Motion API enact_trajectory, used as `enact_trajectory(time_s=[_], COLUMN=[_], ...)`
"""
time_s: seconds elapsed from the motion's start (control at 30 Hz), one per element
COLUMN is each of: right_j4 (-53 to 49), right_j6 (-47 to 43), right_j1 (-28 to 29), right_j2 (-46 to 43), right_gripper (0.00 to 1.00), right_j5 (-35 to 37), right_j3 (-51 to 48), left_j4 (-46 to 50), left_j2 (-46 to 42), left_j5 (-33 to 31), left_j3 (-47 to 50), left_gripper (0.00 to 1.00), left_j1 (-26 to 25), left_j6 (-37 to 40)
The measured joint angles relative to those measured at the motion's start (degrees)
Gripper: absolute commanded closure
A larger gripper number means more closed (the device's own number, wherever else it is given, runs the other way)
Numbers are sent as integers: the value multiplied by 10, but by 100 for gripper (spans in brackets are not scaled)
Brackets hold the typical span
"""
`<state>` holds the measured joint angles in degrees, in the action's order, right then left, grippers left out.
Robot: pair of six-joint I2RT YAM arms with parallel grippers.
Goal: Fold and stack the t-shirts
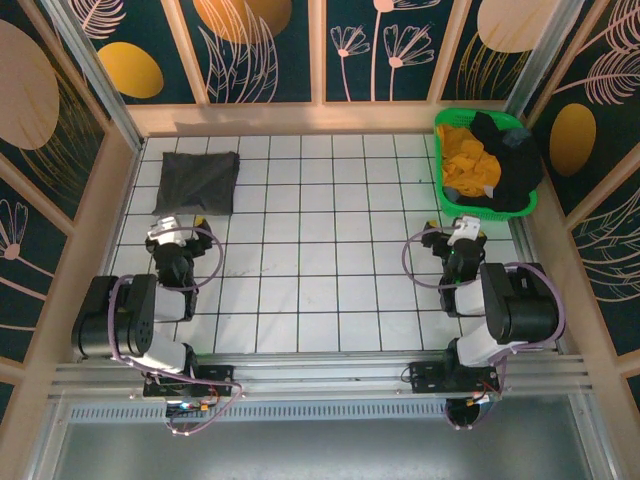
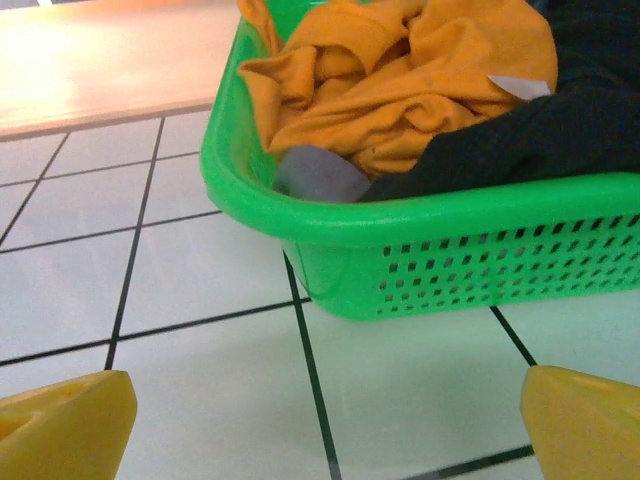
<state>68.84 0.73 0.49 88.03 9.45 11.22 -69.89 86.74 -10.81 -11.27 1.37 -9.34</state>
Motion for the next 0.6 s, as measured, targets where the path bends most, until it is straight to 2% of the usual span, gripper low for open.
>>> enact_trajectory(time_s=[0.6], right_j4=[17], right_j6=[2], right_j1=[-8], right_j2=[0], right_gripper=[1], right_j5=[-32], right_j3=[7], left_j4=[-20], left_j2=[7], left_j5=[0], left_j3=[-9], left_gripper=[1], left_j1=[-7], left_j6=[18])
